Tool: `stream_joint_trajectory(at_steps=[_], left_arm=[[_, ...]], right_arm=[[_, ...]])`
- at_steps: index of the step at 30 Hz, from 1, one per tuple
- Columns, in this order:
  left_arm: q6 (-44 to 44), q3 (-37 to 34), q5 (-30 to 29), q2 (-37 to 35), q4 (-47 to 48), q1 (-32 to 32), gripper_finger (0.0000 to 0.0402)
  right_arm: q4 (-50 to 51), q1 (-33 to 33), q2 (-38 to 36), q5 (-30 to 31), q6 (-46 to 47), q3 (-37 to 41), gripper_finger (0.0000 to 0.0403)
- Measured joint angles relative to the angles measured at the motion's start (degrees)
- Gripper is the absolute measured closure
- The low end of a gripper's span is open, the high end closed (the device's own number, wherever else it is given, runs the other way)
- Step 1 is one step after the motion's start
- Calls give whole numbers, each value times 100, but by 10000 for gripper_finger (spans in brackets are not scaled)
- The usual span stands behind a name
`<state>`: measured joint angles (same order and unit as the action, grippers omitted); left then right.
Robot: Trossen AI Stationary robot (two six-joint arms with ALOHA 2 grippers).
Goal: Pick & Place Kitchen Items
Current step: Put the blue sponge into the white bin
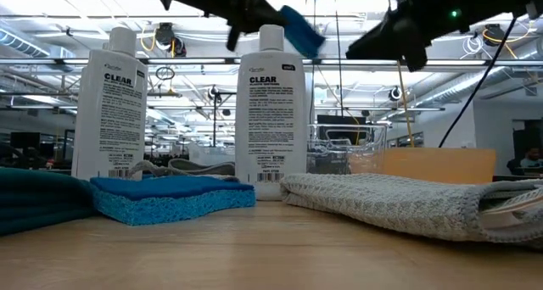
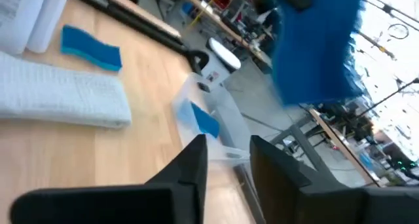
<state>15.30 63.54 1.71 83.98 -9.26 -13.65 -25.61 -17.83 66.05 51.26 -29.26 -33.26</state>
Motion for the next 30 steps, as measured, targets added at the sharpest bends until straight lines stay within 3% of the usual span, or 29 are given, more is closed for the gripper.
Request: stream_joint_trajectory(at_steps=[4, 11, 22, 30], left_arm=[[14, -17, -42, -205, 396, -427, 394], [334, -260, -128, -191, 569, -1215, 395], [1645, -1967, 186, -169, -1188, -2325, 395], [2050, -2488, -27, -102, -1256, -2403, 388]], right_arm=[[-113, -126, -58, 453, 154, -28, 277], [-88, -139, -77, 439, 311, -23, 234], [-111, -131, -80, 416, 311, -23, 218], [-114, -126, -80, 409, 310, -23, 218]])
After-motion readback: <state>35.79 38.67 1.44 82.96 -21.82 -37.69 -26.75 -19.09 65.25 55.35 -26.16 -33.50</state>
